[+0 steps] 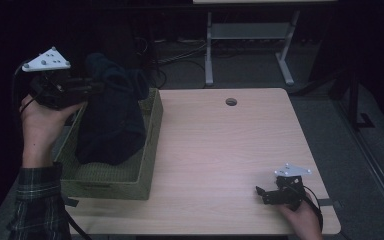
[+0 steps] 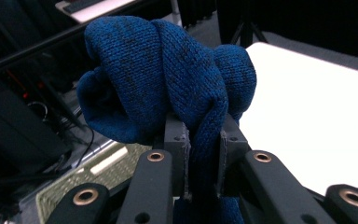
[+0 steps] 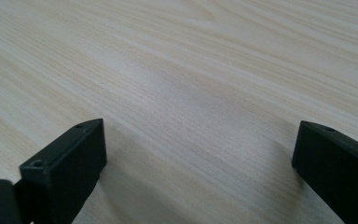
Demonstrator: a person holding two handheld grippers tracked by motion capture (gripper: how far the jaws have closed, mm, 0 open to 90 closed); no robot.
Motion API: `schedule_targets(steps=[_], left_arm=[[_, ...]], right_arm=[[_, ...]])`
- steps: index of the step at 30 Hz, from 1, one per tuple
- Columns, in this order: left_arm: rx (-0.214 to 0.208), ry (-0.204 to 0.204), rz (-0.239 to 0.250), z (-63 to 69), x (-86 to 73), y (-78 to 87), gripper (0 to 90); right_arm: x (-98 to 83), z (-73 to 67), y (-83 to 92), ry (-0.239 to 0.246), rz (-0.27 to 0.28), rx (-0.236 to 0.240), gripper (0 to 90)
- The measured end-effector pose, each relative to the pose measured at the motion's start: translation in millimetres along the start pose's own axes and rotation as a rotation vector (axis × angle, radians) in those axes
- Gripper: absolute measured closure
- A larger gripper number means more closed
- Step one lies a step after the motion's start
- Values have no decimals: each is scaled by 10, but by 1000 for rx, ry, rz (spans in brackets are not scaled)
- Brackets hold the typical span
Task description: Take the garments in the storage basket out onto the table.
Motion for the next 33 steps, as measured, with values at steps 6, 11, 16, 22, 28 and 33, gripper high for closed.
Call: schedule_targets(steps=[6,11,16,22,28,33], left_arm=[[-23,-9,46,53,138,19,781],[-61,-6,85,119,217,-41,783],[-95,-16,117,224,320,-126,784],[-136,-24,162,342,445,-238,785],[-181,-42,193,473,589,-346,786],[-208,-49,204,566,653,-461,786]], right_arm=[[-1,-1,1,-2,-2,-1,26],[-1,-3,1,-4,-2,1,26],[0,1,0,1,0,-1,26],[0,2,0,2,1,0,26],[1,-1,0,-1,1,2,26],[0,0,1,0,0,1,26]])
Point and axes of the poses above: each handheld gripper's, and its own axes: y roughly backward along the jaws, x roughly out of its top, z roughly to its right, the point moved 6 cm from there along -y, roughly forward along the jaws, and after that the axes turned 13 degrees about -x, right-handed, at the moved point
